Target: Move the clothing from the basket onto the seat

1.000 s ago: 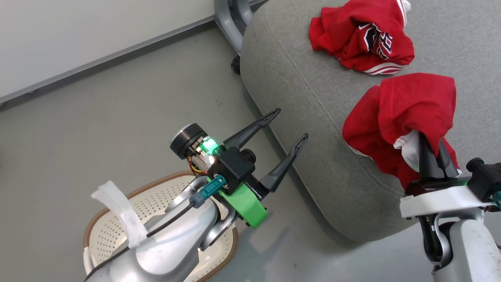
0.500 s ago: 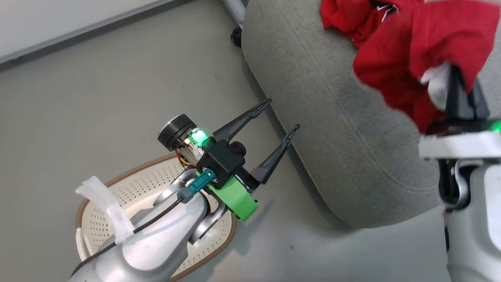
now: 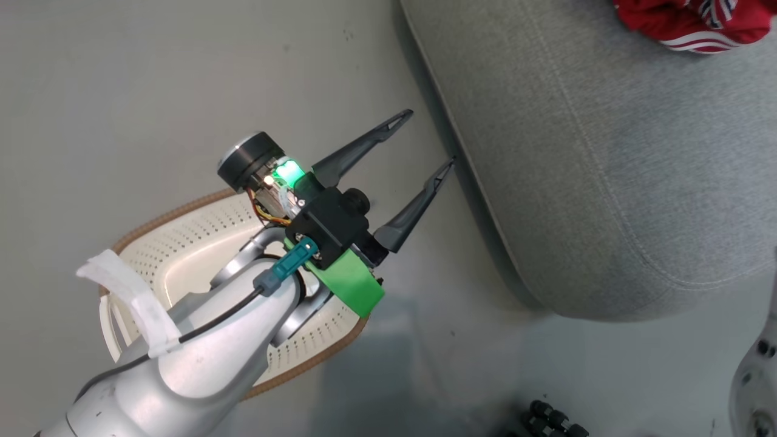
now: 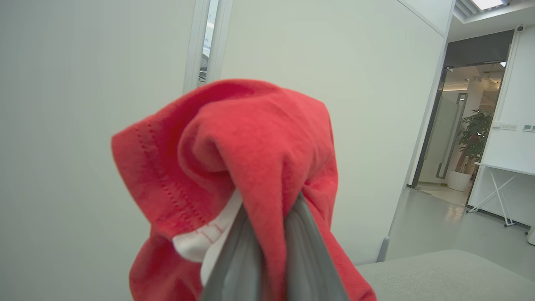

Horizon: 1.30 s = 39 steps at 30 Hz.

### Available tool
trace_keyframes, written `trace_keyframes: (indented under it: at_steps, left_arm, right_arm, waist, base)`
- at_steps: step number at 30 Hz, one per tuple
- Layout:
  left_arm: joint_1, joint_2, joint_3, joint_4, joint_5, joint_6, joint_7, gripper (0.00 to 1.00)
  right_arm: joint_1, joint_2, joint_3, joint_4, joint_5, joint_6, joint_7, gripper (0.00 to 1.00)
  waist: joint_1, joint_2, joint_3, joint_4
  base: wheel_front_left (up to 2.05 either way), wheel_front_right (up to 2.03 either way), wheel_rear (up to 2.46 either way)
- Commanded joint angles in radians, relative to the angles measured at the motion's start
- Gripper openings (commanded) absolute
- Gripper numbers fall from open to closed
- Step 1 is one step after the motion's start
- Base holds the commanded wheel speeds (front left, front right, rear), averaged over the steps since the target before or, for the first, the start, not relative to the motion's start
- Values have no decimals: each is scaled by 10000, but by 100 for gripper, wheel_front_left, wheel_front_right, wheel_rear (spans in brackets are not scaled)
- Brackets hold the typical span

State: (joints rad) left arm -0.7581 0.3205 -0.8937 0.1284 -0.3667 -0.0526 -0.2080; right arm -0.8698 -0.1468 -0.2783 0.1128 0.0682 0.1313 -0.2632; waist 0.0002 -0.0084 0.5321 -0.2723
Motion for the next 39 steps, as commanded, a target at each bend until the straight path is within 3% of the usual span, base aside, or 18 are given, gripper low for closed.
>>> trace_keyframes:
  at_steps: [1,6,12,22,30,31,33,39]
  left_arm:
    - [-220,112,47,-69,99,-38,21,100]
    - [-420,268,66,-241,159,-41,103,100]
    - [-574,416,45,-421,210,-33,197,100]
    - [-678,554,29,-519,193,6,164,100]
    - [-682,626,45,-464,116,83,89,100]
    - [-655,634,48,-450,97,101,71,100]
    - [-581,630,84,-423,77,124,16,100]
    - [-286,560,160,-211,-82,265,-181,100]
  right_arm:
    - [-451,-271,-147,271,-99,-11,-12,0]
    - [-1607,-893,-671,1346,-221,-11,-12,0]
    - [-2391,-1186,-1040,3003,-504,-11,-12,0]
    - [-2092,-534,-1891,4714,-1436,-11,-12,0]
    - [-2092,-527,-2302,5767,-1794,-11,-12,0]
    - [-2113,-525,-2296,5793,-1770,-11,-12,24]
    - [-2021,-490,-2174,5730,-1735,-11,-12,100]
    - [-1226,-338,-1910,4992,-1375,-11,-12,100]
  waist:
    - [-2,84,778,280]
    - [-2,84,1273,376]
    - [-2,84,1763,392]
    - [-2,84,2124,529]
    - [-2,84,2056,610]
    - [-2,84,2025,598]
    - [-2,84,1912,569]
    - [-2,84,1220,529]
  base:
    - [0,0,0]
    - [0,0,0]
    - [0,0,0]
    - [0,0,0]
    - [0,0,0]
    - [0,0,0]
    - [0,0,0]
    - [0,0,0]
